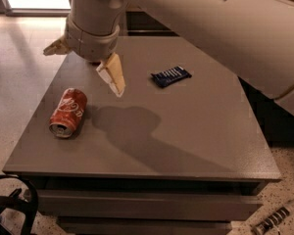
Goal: Place coke can upright
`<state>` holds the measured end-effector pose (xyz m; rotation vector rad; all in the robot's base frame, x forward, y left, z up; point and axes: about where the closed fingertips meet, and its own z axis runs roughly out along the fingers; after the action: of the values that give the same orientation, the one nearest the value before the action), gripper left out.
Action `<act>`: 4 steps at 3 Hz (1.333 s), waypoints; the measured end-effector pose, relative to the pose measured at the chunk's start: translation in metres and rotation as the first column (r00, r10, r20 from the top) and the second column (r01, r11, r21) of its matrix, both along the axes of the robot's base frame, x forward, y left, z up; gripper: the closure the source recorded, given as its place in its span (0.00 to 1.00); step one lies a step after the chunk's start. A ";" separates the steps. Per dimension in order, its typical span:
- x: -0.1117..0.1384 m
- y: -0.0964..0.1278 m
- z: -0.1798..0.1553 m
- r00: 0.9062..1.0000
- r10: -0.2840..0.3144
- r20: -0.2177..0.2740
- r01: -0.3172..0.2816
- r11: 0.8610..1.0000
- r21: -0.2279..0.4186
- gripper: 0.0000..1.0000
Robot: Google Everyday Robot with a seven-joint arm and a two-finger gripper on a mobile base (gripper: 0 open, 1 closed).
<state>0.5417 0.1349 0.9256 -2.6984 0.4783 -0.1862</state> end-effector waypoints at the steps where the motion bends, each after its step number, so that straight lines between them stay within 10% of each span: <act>1: 0.005 0.010 -0.003 0.998 0.052 0.028 -0.052 0.999 0.006 0.00; 4: 0.010 0.030 -0.008 0.990 0.133 0.041 -0.134 0.991 0.005 0.00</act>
Offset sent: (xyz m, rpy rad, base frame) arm 0.0204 0.0249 -0.0084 0.0357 -0.0562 0.1269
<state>0.5518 0.1646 0.9174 -2.7012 0.2842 -0.2007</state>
